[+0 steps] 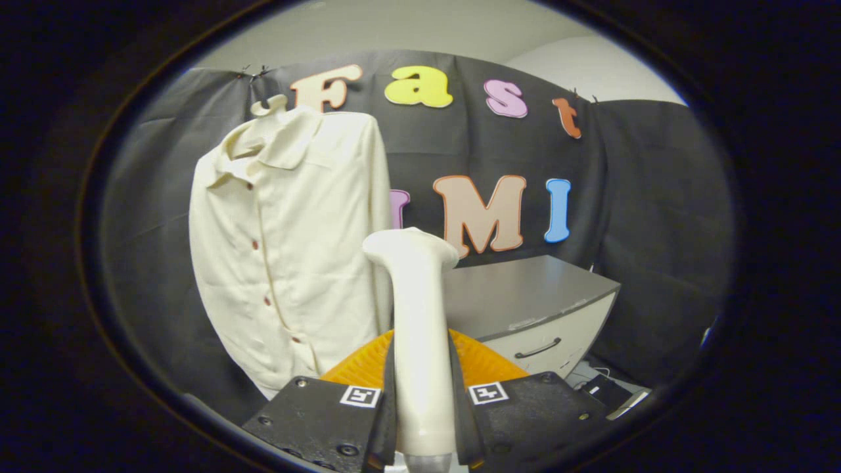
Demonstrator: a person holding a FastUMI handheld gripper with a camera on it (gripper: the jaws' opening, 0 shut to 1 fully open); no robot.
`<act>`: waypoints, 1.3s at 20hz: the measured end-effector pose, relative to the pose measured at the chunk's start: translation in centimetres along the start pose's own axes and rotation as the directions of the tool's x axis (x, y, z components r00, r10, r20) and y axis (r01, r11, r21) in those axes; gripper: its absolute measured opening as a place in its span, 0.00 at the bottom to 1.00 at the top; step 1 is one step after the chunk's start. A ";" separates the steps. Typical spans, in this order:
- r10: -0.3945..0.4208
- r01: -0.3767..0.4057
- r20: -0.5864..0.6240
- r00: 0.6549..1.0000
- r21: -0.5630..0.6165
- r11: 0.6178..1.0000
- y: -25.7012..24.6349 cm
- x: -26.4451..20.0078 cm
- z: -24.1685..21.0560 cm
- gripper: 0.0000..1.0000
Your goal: Iron the clothes twice with a garment steamer, once on the left side and once on the right side.
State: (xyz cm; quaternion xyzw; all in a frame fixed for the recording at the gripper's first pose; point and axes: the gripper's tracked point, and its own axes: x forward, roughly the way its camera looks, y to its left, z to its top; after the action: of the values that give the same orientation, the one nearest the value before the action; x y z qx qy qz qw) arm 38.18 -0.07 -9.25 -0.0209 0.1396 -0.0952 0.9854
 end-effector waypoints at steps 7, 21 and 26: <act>0.033 -0.034 0.048 0.998 0.009 0.999 13.5 -5.5 0.4 0.35; 0.155 -0.154 0.044 0.987 -0.011 0.988 28.6 1.0 1.2 0.32; 0.174 -0.173 -0.084 0.981 0.021 0.985 29.3 5.3 -5.7 0.31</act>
State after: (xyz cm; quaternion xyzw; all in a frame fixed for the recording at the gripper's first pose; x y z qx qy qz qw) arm 46.94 27.56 -18.20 0.0019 0.1821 -0.0106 0.9832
